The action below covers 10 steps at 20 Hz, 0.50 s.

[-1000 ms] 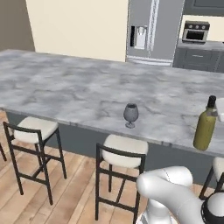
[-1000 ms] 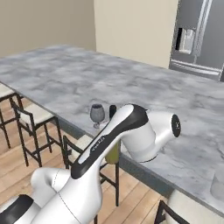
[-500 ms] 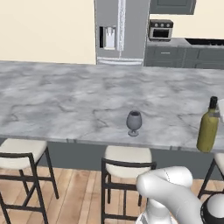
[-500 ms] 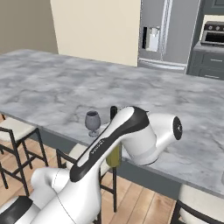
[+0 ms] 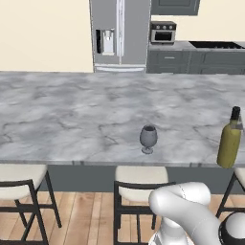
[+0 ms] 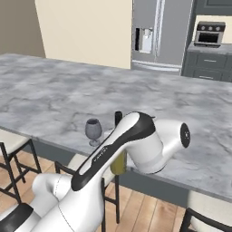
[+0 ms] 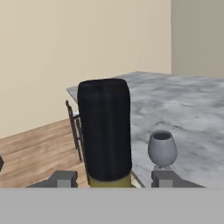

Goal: There is a wine glass and glass cup on the dining counter. Place the wine bottle next to the wine glass and the juice bottle next to the glass cup.

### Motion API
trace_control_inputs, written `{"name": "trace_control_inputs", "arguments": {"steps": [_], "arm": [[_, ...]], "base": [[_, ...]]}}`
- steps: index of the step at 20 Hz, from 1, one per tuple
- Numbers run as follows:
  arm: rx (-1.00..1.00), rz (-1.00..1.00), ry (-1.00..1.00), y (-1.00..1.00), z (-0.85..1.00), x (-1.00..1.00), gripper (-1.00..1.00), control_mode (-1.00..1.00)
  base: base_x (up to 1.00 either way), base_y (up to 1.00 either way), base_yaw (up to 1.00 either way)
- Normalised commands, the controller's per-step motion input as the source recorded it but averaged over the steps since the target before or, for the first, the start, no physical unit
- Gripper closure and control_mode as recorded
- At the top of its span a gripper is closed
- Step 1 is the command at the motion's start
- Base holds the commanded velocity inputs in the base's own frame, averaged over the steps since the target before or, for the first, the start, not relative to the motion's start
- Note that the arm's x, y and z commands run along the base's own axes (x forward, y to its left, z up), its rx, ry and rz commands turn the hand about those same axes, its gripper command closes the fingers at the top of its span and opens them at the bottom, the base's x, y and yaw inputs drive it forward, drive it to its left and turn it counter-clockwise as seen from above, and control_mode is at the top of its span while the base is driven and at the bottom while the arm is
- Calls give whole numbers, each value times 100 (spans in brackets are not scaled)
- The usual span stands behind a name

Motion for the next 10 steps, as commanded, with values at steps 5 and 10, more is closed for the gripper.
{"name": "trace_control_inputs", "arguments": {"steps": [5,10], "arm": [[0,0,0,0,0,0,100,100],[0,0,0,0,0,0,100,100]], "base": [[3,0,-2],[0,0,0]]}}
